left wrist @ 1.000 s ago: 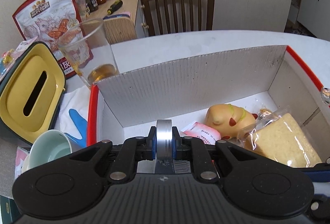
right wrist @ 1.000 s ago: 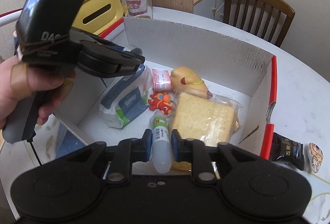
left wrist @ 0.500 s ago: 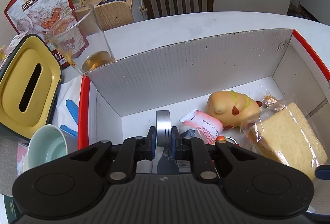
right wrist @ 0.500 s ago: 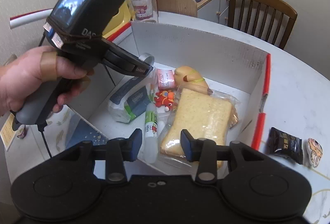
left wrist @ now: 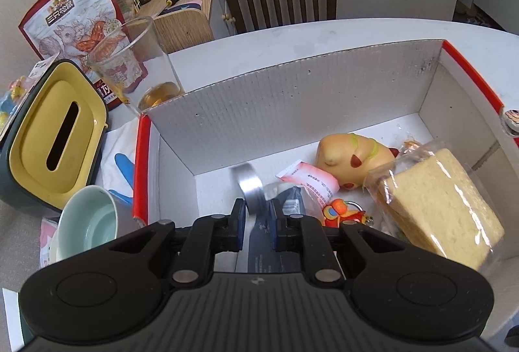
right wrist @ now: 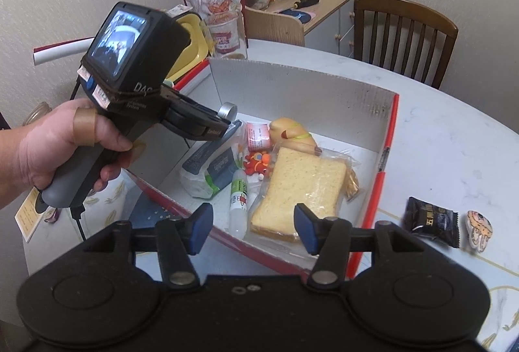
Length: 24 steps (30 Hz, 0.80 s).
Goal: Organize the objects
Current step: 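Withdraw both tools from the box toward the black packet and plush keychain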
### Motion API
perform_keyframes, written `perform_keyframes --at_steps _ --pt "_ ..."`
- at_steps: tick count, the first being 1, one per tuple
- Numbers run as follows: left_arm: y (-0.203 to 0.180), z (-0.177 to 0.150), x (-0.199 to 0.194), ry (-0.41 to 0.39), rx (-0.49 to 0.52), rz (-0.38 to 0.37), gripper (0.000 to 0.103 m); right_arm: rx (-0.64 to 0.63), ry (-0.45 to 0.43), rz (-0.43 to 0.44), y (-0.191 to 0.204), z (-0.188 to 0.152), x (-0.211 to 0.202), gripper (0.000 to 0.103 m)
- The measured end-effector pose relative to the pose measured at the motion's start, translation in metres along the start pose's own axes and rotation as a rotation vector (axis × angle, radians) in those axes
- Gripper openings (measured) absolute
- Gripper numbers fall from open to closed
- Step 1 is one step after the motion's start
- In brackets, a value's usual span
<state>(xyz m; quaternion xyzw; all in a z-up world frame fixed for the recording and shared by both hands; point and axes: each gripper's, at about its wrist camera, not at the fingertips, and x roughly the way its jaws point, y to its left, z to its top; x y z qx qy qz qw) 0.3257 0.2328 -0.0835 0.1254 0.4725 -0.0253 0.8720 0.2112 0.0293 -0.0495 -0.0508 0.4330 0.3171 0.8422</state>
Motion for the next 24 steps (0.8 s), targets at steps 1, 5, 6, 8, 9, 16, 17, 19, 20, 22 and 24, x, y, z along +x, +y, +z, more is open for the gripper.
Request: perform_keyframes --at_steps 1,5,6,8,9,16,17,19,20,22,24 --pt "0.001 -0.001 -0.002 0.0 -0.008 -0.005 0.013 0.001 -0.004 0.001 0.0 -0.001 -0.003 0.059" --pt "0.0 -0.007 -0.012 -0.01 -0.024 -0.014 0.013 0.005 -0.013 0.001 -0.003 -0.006 -0.012 0.06" --pt "0.0 -0.009 -0.015 -0.011 -0.025 -0.017 0.013 0.006 -0.017 0.0 -0.003 -0.006 -0.015 0.06" --pt "-0.003 -0.012 -0.021 -0.018 -0.028 -0.023 0.013 0.009 -0.025 -0.002 -0.004 -0.008 -0.02 0.06" --pt "-0.004 -0.014 -0.025 -0.021 -0.033 -0.03 0.013 0.012 -0.03 -0.001 -0.005 -0.008 -0.023 0.06" --pt "-0.022 -0.025 -0.054 -0.057 -0.061 -0.087 0.014 0.029 -0.065 0.006 -0.014 -0.014 -0.047 0.062" --pt "-0.025 -0.026 -0.059 -0.066 -0.063 -0.095 0.014 0.029 -0.071 0.005 -0.016 -0.015 -0.051 0.062" --pt "-0.032 -0.028 -0.069 -0.081 -0.071 -0.111 0.014 0.027 -0.081 0.005 -0.019 -0.017 -0.057 0.062" --pt "-0.035 -0.03 -0.074 -0.089 -0.079 -0.122 0.014 0.026 -0.086 0.003 -0.021 -0.018 -0.061 0.062" --pt "-0.041 -0.031 -0.084 -0.102 -0.092 -0.149 0.014 0.024 -0.097 -0.001 -0.025 -0.021 -0.068 0.063" --pt "-0.049 -0.034 -0.094 -0.116 -0.099 -0.165 0.014 0.025 -0.106 -0.006 -0.029 -0.024 -0.075 0.064"
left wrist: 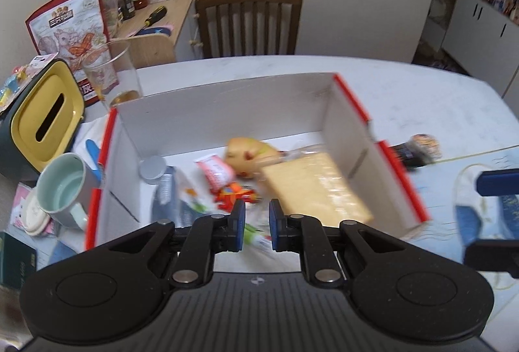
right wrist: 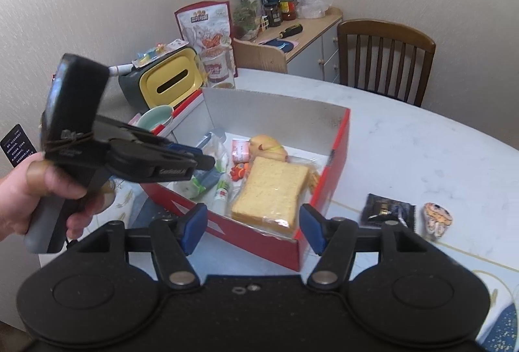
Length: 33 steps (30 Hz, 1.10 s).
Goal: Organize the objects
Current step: 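Withdraw both tools from the box toward the black packet and plush keychain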
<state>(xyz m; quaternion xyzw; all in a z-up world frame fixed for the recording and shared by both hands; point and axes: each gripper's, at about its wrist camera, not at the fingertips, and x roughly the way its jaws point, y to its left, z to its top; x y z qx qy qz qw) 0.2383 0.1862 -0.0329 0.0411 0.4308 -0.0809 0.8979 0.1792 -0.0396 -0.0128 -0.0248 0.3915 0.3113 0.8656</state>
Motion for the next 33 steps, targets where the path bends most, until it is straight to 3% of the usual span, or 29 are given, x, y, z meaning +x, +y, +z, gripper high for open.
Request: perform_keyframes --at_steps 15,17,21,33 --pt "-0.078 -0.016 -0.043 -0.068 -0.033 -0.125 0.014 0.041 -0.043 -0.058 -0.053 -0.033 -0.054 0.071" --pt "-0.09 -0.017 -0.046 -0.076 -0.017 -0.129 0.021 0.05 -0.046 -0.072 -0.061 -0.039 -0.06 0.071" --pt "-0.115 -0.019 -0.048 -0.099 0.012 -0.13 0.068 0.072 -0.046 -0.094 -0.078 -0.048 -0.07 0.071" --pt "-0.175 -0.014 -0.026 -0.105 0.052 -0.145 0.08 0.099 -0.044 -0.159 -0.135 -0.064 -0.089 0.079"
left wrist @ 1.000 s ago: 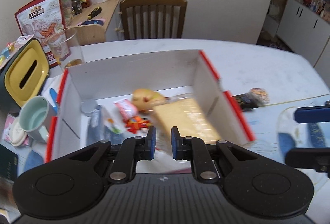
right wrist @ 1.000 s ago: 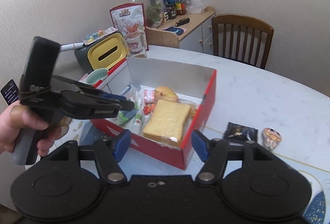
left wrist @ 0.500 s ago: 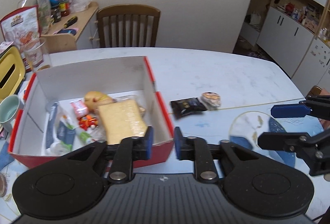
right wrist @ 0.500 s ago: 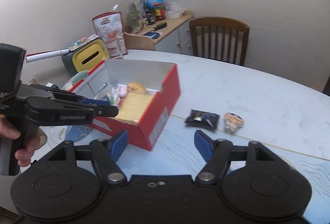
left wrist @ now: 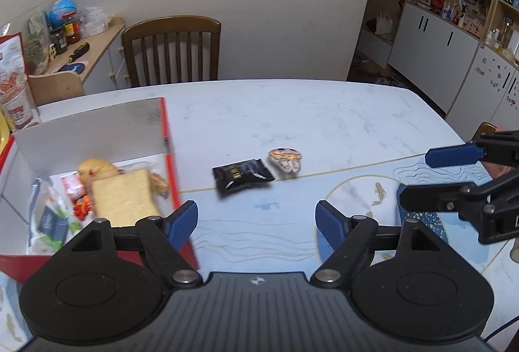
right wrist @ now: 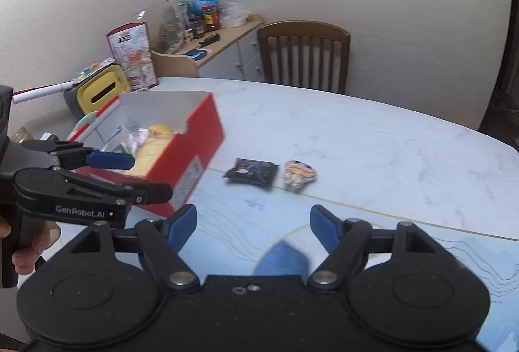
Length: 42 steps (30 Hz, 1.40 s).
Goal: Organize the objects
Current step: 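Withdraw both tools from the box toward the black packet and plush keychain, then grasp the black snack packet with the left tool while the right tool grasps the plush keychain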
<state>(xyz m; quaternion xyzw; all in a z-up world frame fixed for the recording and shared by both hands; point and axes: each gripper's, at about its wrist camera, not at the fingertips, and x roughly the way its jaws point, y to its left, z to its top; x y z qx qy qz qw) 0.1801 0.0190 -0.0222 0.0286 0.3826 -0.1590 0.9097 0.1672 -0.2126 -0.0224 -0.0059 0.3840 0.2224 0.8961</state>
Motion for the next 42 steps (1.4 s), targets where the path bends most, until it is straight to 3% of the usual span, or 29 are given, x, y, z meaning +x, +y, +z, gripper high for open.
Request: perform_keyframes --at_steps 8,12,22,42 --pt "-0.02 0.002 0.031 0.012 -0.028 -0.001 0.085 0.022 -0.006 -0.02 -0.039 0.008 0.011 0.083" --pt "-0.026 0.002 0.046 0.001 -0.049 0.002 0.103 0.022 -0.001 -0.022 -0.052 0.013 0.021 0.083" --pt "-0.025 0.001 0.09 -0.076 -0.108 0.092 0.103 0.027 0.026 -0.011 -0.069 0.028 0.064 0.083" --pt "-0.021 0.003 0.156 -0.063 -0.058 0.188 0.103 0.096 0.117 -0.024 -0.077 0.048 0.156 0.083"
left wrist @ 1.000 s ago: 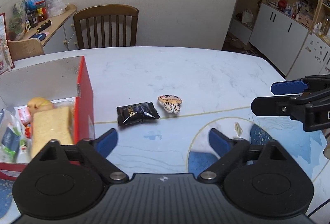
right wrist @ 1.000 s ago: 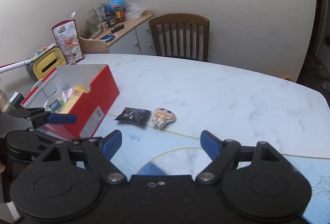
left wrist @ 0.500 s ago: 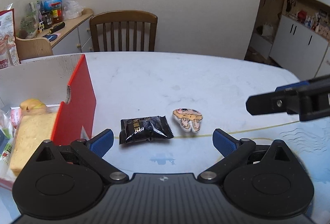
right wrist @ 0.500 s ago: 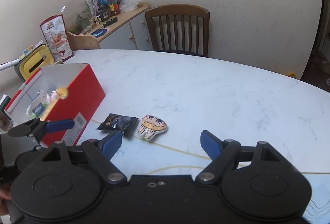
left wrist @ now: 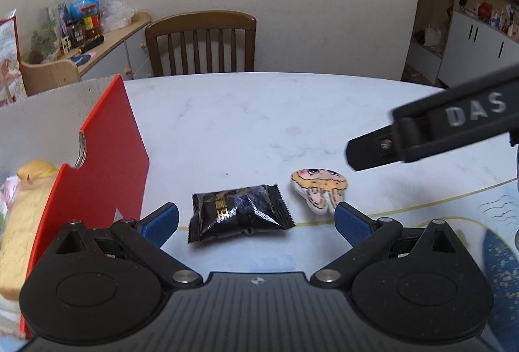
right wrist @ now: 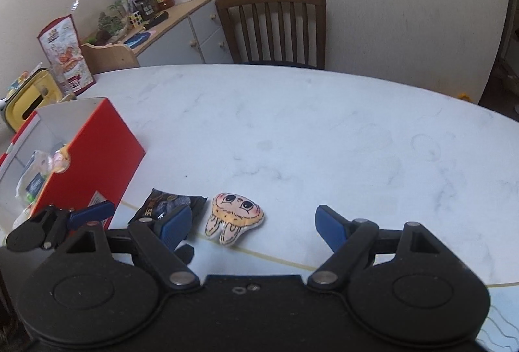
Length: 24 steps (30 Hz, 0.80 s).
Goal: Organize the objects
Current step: 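Grasp the black snack packet with the left tool while the right tool grasps the plush keychain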
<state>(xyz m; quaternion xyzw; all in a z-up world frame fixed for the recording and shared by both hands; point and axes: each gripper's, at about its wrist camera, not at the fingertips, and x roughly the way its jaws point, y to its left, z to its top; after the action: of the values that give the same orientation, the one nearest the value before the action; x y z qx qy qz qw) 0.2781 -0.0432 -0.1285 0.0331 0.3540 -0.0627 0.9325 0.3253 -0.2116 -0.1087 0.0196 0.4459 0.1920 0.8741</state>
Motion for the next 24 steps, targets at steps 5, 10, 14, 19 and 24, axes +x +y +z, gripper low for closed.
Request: perform_keyframes --at_steps 5,10,14,19,24 --pt "0.005 0.002 0.019 0.034 -0.028 0.011 0.103 0.03 0.036 -0.009 0.004 0.004 0.022 0.083" --pt "0.011 0.003 0.032 0.056 -0.068 -0.002 0.103 0.052 0.074 -0.021 0.006 0.005 0.043 0.081" --pt "0.012 0.003 0.04 0.07 -0.074 -0.007 0.103 0.062 0.09 -0.024 0.007 0.005 0.054 0.081" --pt "0.015 0.002 0.046 0.08 -0.087 -0.019 0.103 0.098 0.103 -0.031 0.003 0.005 0.062 0.076" --pt "0.014 0.0 0.048 0.076 -0.086 -0.019 0.102 0.115 0.101 -0.041 -0.002 0.003 0.064 0.059"
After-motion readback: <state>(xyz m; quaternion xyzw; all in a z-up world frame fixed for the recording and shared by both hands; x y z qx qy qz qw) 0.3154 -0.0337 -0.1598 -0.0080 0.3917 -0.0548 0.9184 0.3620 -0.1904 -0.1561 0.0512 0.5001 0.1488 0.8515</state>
